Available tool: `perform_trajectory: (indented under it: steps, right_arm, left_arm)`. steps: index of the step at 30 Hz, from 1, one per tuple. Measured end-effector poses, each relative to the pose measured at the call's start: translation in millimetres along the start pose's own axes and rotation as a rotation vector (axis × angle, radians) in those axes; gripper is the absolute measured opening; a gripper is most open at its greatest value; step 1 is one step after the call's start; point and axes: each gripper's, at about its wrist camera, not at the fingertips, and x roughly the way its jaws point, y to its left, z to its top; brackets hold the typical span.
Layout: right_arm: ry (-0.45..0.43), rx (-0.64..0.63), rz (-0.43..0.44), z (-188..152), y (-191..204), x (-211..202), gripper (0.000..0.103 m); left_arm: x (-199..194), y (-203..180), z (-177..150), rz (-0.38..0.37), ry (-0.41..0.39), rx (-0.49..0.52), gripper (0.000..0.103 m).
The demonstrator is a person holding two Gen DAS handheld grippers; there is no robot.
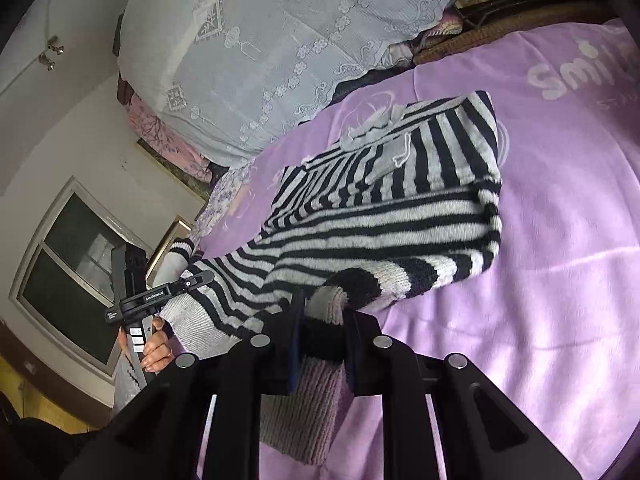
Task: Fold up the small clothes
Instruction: 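Grasp the hem with both tools and lift it toward the collar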
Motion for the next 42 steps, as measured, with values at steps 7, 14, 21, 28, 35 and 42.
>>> perform_trajectory:
  steps: [7, 14, 21, 28, 35, 42]
  right_arm:
    - [-0.025, -0.015, -0.006, 30, 1, 3, 0.017]
    - [-0.053, 0.011, 0.005, 68, -6, 13, 0.017]
    - [-0.086, 0.032, 0.005, 102, -16, 26, 0.017]
    - [-0.119, 0.081, 0.01, 135, -34, 44, 0.017]
    - [-0.145, 0.149, 0.012, 166, -59, 68, 0.017]
    - [-0.15, 0.253, -0.003, 180, -96, 101, 0.017]
  left_arm:
    - [-2, -7, 35, 0.011, -0.06, 0.003, 0.009]
    - [4, -12, 64, 0.024, -0.102, 0.004, 0.009]
    - [16, -10, 95, 0.056, -0.136, -0.008, 0.009]
    - [34, -4, 126, 0.076, -0.161, -0.028, 0.009]
    - [64, 8, 156, 0.104, -0.168, -0.068, 0.009]
    - [105, 22, 176, 0.134, -0.145, -0.119, 0.009]
